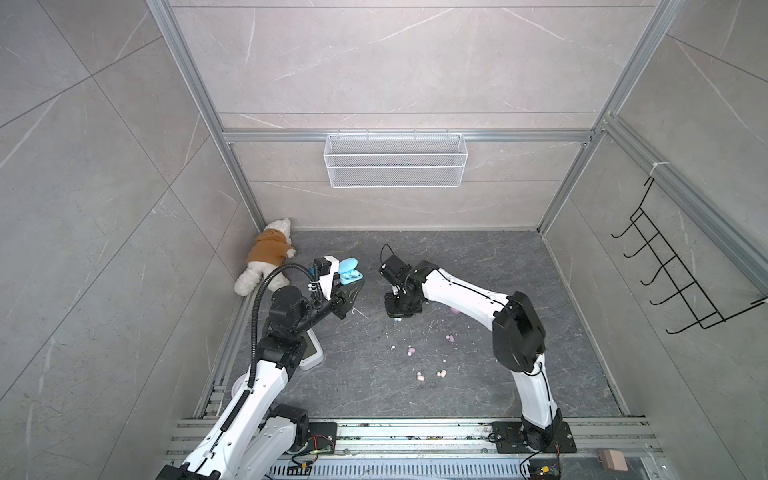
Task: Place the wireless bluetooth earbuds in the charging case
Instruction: 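Lift the teal earbud and carry it over the case with the right gripper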
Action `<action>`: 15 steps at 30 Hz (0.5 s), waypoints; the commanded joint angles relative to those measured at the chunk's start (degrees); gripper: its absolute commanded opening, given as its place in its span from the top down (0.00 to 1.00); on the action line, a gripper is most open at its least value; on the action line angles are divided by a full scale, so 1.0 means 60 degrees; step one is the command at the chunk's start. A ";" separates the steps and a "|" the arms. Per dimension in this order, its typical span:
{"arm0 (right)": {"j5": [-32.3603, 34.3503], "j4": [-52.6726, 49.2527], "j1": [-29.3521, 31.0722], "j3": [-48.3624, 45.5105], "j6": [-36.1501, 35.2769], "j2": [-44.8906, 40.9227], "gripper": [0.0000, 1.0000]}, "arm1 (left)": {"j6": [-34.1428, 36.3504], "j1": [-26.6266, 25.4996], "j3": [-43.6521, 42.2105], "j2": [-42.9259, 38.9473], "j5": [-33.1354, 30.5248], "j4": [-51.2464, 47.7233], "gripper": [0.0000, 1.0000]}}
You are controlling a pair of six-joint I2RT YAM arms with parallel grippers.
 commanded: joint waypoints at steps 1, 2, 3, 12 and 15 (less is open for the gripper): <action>-0.0308 0.0523 -0.0326 -0.1091 0.0373 -0.1375 0.85 | -0.0283 -0.0113 0.0559 0.0241 0.0482 0.0824 0.85; -0.0358 0.0670 -0.0420 -0.1460 0.0467 -0.1805 0.85 | -0.0288 -0.0192 0.0623 0.0354 0.0504 0.0915 0.85; -0.0450 0.0792 -0.0542 -0.1758 0.0535 -0.2165 0.85 | -0.0292 -0.0279 0.0660 0.0464 0.0505 0.1015 0.85; -0.1332 0.1411 -0.1641 -0.3336 0.0838 -0.5479 0.85 | -0.0151 -0.1503 0.1159 0.1890 0.0442 0.2330 0.85; -0.1794 0.1445 -0.2006 -0.3305 0.0863 -0.6287 0.84 | -0.0076 -0.1932 0.1402 0.2280 0.0326 0.2689 0.85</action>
